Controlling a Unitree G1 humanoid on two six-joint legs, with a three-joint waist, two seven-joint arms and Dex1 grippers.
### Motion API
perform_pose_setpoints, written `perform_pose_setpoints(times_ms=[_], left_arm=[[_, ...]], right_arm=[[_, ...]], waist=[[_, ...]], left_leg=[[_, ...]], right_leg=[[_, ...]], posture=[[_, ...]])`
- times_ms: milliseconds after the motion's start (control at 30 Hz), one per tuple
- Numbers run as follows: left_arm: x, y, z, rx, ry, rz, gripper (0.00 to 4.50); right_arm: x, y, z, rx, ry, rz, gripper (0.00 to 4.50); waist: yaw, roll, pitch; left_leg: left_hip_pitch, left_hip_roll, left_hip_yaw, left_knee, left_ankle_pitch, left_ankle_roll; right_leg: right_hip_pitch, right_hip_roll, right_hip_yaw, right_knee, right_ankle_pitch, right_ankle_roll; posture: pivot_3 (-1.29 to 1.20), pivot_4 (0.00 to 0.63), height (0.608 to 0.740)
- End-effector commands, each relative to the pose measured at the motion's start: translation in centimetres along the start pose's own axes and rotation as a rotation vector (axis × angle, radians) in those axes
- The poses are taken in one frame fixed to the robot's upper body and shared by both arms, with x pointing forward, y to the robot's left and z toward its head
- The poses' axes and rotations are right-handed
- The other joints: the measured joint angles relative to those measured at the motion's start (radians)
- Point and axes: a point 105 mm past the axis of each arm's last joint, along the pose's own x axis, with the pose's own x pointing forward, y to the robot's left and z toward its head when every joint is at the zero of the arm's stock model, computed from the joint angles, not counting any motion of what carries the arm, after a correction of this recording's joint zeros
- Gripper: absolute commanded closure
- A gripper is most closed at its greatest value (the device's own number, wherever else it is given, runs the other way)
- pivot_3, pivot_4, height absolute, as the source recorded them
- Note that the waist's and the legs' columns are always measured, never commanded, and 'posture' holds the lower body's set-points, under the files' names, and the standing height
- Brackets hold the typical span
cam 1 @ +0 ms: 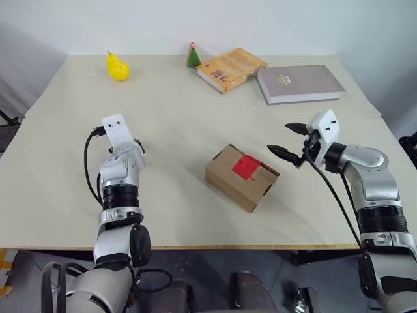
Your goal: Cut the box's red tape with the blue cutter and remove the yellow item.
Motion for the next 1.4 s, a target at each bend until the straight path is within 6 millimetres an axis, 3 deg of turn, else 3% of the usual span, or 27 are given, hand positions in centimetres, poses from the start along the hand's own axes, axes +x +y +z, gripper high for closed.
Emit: perform_pose_setpoints(times_ms=[33,300,400,600,633,967,1400], left_arm=[[0.3,2.0,-3.4,0.009,0.126,0.066,1.74],[-0.1,3.1,-4.8,-0.010,0.168,0.097,1.74],[0.0,3.0,-4.8,-0.034,0.168,0.092,2.31],[0.5,3.1,-5.0,-0.061,0.182,0.088,4.04],[0.5,3.2,-4.9,-0.054,0.176,0.089,4.11],[-0.1,4.7,-2.4,-0.019,0.103,0.040,4.11],[-5.3,5.9,3.5,0.328,-0.225,-0.514,4.11]], right_arm=[[-0.7,-0.9,1.5,-0.035,-0.035,-0.032,0.00],[-0.7,-1.4,1.4,-0.038,-0.024,-0.046,0.00],[-0.5,-1.5,1.5,-0.039,-0.025,-0.049,0.00],[-0.4,-1.5,1.7,-0.044,-0.025,-0.051,0.00],[-0.4,-1.6,1.7,-0.046,-0.025,-0.052,0.00],[-1.0,-1.4,1.9,-0.058,-0.017,-0.049,0.00],[0.0,1.2,5.1,-0.067,-0.066,0.054,0.00]], waist=[[0.000,0.000,0.000],[0.000,0.002,-0.001],[0.000,0.003,-0.002],[0.004,0.004,-0.002],[0.004,0.005,-0.003],[-0.001,0.005,-0.002],[0.005,0.007,0.002]], left_leg=[[0.000,0.000,0.000,0.000,0.000,0.000],[0.000,0.000,0.000,0.000,0.000,0.000],[0.001,0.000,0.001,0.000,0.000,0.000],[0.007,0.000,0.001,-0.002,0.000,0.000],[0.007,-0.001,0.001,-0.002,0.000,0.000],[0.010,0.000,0.003,-0.003,0.000,-0.001],[0.003,0.004,-0.001,-0.011,0.001,-0.003]], right_leg=[[0.000,0.000,0.000,0.000,0.000,0.000],[0.000,0.000,0.000,0.000,0.000,0.000],[0.000,0.000,0.001,0.000,0.000,0.000],[0.005,0.000,0.001,0.000,0.000,0.000],[0.006,0.000,0.002,0.000,0.000,0.000],[0.006,0.000,0.003,0.001,0.000,0.000],[0.001,-0.001,-0.002,-0.008,0.001,-0.002]], posture=[[0.00,0.150,0.740],[0.00,0.150,0.740],[0.00,0.150,0.740],[0.00,0.150,0.740],[0.00,0.150,0.740],[0.00,0.150,0.740],[0.00,0.150,0.740]])
